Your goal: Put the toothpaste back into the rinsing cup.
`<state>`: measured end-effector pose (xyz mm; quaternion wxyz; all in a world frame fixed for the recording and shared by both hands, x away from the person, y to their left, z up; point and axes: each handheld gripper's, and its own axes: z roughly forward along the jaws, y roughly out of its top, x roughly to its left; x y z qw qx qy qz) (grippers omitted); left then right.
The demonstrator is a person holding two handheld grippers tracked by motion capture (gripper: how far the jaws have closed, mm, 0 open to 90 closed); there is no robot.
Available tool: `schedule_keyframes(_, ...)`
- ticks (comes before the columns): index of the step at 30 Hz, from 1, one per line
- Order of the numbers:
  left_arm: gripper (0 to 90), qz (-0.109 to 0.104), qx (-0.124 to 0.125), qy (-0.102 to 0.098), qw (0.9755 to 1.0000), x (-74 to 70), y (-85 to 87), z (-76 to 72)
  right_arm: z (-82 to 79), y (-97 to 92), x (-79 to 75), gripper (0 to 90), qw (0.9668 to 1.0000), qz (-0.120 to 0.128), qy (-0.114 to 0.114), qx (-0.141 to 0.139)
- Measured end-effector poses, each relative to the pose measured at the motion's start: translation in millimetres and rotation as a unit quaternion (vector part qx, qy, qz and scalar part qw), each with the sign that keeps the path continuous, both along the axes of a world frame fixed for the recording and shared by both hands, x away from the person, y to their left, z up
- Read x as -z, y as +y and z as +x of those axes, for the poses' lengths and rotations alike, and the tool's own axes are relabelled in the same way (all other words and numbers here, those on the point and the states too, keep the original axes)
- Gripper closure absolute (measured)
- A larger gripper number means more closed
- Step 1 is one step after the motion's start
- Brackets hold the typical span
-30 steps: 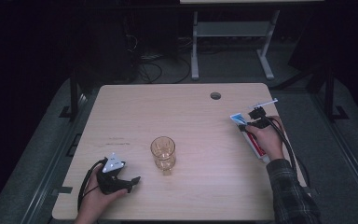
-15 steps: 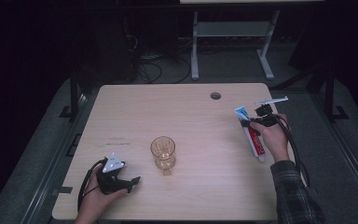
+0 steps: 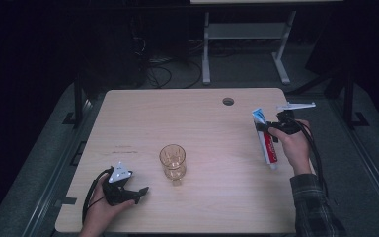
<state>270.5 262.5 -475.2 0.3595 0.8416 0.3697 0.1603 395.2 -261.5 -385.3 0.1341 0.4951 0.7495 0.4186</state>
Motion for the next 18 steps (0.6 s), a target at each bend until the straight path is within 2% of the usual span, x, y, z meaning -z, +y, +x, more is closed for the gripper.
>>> schedule_keyframes(8,13.0,0.0,0.0,0.0,1.0,0.0,0.0,0.0,-9.8,2.3,-9.9,72.9,0.9993,0.021,-0.027,-0.014)
schedule_keyframes(10,13.0,0.0,0.0,0.0,1.0,0.0,0.0,0.0,-13.4,3.2,-12.8,72.8,0.9985,0.036,-0.036,-0.02)
schedule_keyframes(18,13.0,0.0,0.0,0.0,1.0,0.0,0.0,0.0,-20.9,8.0,-20.3,72.8,0.9956,0.058,-0.062,-0.039)
